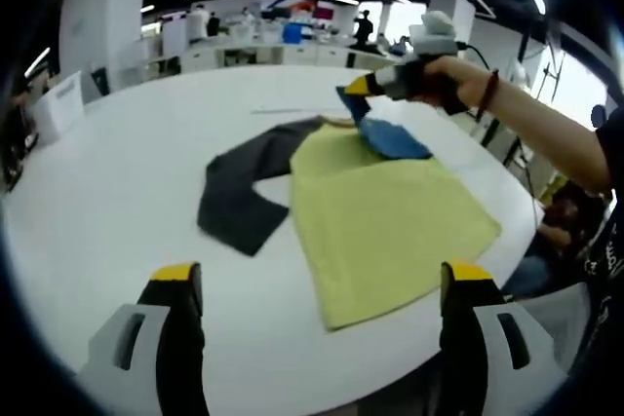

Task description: Fold the garment on the visible template until the final outline fits inside the template.

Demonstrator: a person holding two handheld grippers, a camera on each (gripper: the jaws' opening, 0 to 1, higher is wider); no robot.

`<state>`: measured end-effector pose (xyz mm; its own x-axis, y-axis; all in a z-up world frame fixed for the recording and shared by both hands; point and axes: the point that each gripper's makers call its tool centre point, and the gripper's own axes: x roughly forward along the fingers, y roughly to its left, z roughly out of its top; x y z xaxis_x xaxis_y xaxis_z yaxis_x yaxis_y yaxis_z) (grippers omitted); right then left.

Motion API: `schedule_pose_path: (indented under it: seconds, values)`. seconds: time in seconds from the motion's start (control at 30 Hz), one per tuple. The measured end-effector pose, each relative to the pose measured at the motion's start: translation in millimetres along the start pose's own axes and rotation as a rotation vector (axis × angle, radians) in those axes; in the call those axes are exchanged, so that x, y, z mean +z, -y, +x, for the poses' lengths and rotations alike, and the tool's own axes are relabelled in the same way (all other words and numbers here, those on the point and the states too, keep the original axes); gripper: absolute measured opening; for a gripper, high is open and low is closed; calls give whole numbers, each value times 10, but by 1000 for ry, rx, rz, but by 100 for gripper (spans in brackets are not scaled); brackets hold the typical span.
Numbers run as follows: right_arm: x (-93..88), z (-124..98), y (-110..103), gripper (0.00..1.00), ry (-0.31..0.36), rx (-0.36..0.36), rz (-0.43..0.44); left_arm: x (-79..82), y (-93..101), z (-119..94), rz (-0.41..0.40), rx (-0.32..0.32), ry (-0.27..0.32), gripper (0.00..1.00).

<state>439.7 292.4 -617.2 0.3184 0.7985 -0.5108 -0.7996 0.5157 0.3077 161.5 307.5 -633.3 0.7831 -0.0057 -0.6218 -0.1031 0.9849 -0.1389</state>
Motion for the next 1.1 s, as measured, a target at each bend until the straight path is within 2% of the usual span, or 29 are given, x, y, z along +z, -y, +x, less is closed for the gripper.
schedule_pose_path:
  seconds: [0.2, 0.4, 0.7, 0.8, 1.1]
  values:
    - [-200, 147, -40, 0, -45, 17, -30, -38, -49, 1, -8, 8, -5, 97]
    - [-377, 339, -16, 0, -85, 28, -23, -40, -70, 7, -12, 14, -4, 97]
    - [-508, 548, 8, 0, -99, 44, 25, -29, -118, 24, 10, 24, 4, 98]
    - [-575, 615, 25, 0, -113, 49, 53, -69, -147, 57, -1, 23, -1, 98]
    - [-735, 740, 65, 0, -140, 28, 60, -145, -180, 82, -10, 25, -25, 97]
